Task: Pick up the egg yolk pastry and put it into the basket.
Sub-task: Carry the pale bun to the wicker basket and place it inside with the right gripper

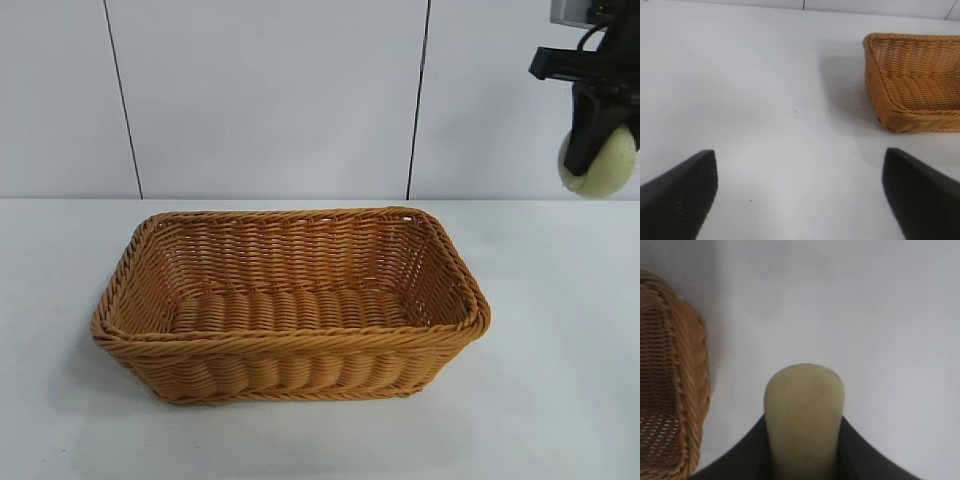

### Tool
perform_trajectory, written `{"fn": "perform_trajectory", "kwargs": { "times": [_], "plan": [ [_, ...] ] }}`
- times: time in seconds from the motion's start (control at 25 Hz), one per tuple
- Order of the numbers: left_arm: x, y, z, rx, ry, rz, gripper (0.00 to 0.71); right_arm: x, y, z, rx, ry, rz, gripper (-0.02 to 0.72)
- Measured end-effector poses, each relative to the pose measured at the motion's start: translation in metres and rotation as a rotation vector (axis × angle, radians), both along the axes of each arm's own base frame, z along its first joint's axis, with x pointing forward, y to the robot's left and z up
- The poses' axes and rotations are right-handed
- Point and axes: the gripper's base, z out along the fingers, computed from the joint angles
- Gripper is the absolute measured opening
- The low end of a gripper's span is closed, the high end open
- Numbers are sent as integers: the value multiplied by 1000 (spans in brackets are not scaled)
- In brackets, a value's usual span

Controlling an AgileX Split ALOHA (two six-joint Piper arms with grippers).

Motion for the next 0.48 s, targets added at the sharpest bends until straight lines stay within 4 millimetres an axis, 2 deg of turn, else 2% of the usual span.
{"fn": "perform_trajectory", "kwargs": {
  "times": [0.2,0.36,0.48],
  "plan": [
    [0,0,0,0,0,0,690,-22,68,2,37,-69,137,167],
    [0,0,0,0,0,0,690,-33,106,-4,74,-115,197,167],
    [0,0,0,-2,0,-1,690,-35,126,-22,75,-111,228,167]
  ]
}}
